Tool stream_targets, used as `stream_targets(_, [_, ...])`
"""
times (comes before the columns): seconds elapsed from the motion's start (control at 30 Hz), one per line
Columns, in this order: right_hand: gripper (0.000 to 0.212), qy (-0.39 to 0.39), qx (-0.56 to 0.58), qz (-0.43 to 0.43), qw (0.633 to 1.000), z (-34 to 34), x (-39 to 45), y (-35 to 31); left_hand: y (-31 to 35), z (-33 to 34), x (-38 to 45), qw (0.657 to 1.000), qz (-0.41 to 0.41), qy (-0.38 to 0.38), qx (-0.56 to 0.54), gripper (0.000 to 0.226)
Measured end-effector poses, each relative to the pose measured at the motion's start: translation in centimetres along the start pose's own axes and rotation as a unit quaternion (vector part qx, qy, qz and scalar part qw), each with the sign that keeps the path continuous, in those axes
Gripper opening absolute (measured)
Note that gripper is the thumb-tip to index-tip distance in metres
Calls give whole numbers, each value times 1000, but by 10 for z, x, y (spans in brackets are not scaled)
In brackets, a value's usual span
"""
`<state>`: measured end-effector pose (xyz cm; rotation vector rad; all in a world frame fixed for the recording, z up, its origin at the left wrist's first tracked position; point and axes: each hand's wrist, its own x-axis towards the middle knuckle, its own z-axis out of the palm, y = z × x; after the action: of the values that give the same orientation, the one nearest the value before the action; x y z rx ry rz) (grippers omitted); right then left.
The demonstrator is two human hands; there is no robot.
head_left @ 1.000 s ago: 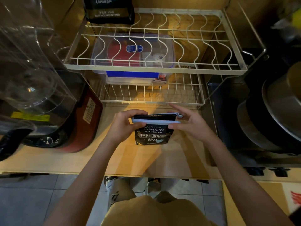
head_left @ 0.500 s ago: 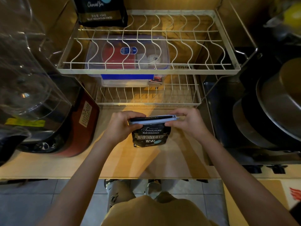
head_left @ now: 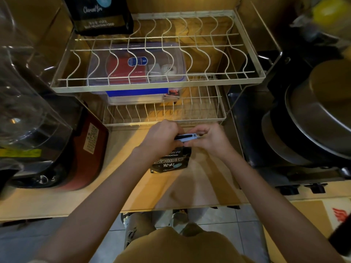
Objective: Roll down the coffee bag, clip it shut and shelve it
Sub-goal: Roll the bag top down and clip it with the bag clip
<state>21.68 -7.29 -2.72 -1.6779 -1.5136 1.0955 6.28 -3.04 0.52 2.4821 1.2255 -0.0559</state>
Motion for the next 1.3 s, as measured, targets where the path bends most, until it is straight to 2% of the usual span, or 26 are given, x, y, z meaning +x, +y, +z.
stream_targets(0.17, [31,-43,-39,-40,998,-11,-3,3,-3,-3,1,1000,15,-4,21,26])
stream_targets(0.27, [30,-44,-134,-81,987,-14,-2,3,-5,-2,1,999,26,0,32,25])
stream_targets(0.33, [28,-31,-220,-125,967,-11,-1,2,-7,-2,-1,999,34,11,32,25])
stream_targets(0.4, [27,-16,-254,-159,954,-9,0,4,-9,-1,-2,999,37,16,33,24])
stream_targets(0.7, [21,52,-203,-192,959,3,-2,14,-13,2,1,999,35,26,27,24])
stream_targets(0.83, [32,43,-126,-133,982,3,0,19,-15,2,2,998,43,27,27,27])
stream_targets(0.9, [62,-10,-47,-51,998,4,-3,22,-16,3,1,998,44,28,25,29])
stream_targets(0.97, [88,-85,45,23,995,11,-9,29,-16,4,-1,998,47,36,19,30])
stream_targets(1.03, [84,-134,80,57,986,23,-13,42,-18,9,-5,996,64,58,-4,36])
stream_targets(1.07, [81,-145,79,61,984,30,-14,48,-21,12,-9,995,74,72,-17,47])
stream_targets(1.13, [79,-150,71,69,984,41,-15,56,-33,18,-20,992,61,103,-42,85])
stream_targets(1.2, [81,-133,72,75,986,48,-13,60,-50,25,-35,983,-8,128,-127,113])
stream_targets(1.23, [81,-119,78,76,987,51,-12,62,-60,31,-43,971,-47,129,-195,117])
stream_targets(1.3, [79,-94,91,77,988,54,-10,64,-80,48,-57,947,-84,99,-293,111])
